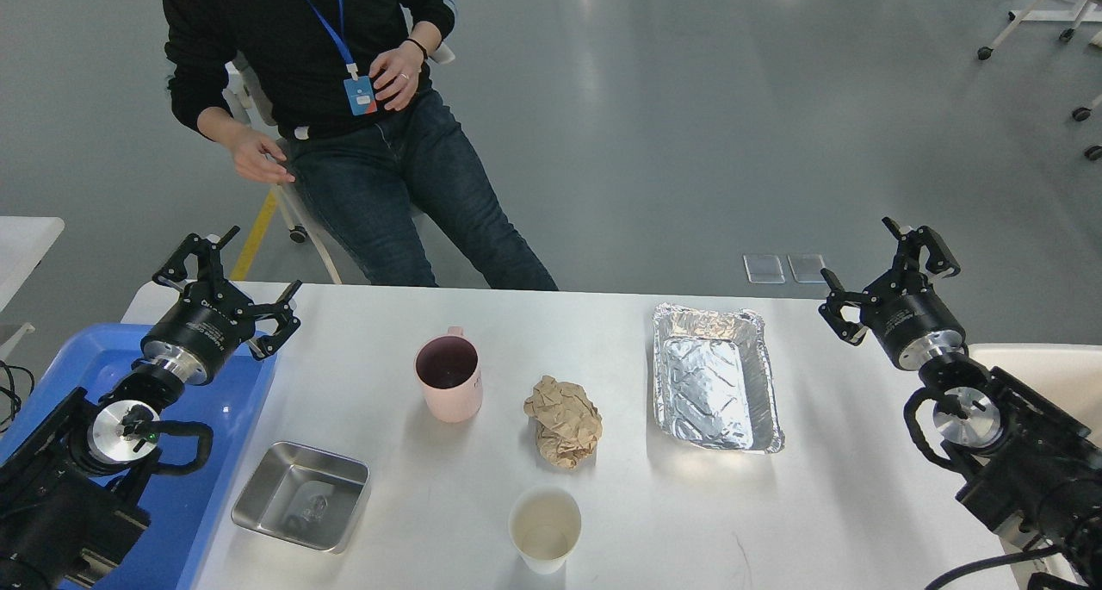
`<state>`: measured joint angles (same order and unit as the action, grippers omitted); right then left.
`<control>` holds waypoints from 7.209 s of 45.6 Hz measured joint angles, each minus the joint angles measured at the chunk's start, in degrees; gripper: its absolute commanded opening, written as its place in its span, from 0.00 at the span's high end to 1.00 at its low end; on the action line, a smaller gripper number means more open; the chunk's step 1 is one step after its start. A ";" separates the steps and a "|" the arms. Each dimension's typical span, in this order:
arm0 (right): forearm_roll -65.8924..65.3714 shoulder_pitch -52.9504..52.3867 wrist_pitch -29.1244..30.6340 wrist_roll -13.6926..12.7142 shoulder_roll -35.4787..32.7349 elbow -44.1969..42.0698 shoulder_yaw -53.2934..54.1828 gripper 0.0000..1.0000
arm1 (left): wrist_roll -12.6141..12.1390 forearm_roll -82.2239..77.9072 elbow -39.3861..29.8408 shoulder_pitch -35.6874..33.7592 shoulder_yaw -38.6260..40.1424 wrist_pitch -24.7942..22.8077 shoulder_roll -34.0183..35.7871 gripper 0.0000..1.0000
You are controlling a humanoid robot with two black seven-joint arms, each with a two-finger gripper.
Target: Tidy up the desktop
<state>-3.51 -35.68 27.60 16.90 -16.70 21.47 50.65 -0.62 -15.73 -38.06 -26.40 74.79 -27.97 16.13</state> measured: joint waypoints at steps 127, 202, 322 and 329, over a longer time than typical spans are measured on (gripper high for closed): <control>0.17 0.79 -0.06 0.15 -1.92 -0.06 -0.02 0.00 | 20.78 -30.41 -46.76 -1.41 -50.44 -3.47 79.93 0.02; 0.36 1.15 -0.17 0.08 -2.73 -0.28 -0.11 0.00 | -8.72 -43.93 -25.40 -23.54 -49.67 -8.52 25.24 0.02; 0.71 2.65 -0.26 0.07 -4.43 -0.40 0.04 0.00 | -9.07 -47.72 -14.27 -24.89 -58.81 -5.43 13.04 1.00; 0.70 2.61 -0.32 0.05 -4.49 -0.38 0.07 0.00 | -7.90 -47.66 -25.16 -19.60 -54.34 -5.28 27.17 1.00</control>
<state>-2.81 -33.07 27.27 16.96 -21.19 21.10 50.72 -8.52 -63.39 -63.22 -46.00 20.45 -33.25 43.30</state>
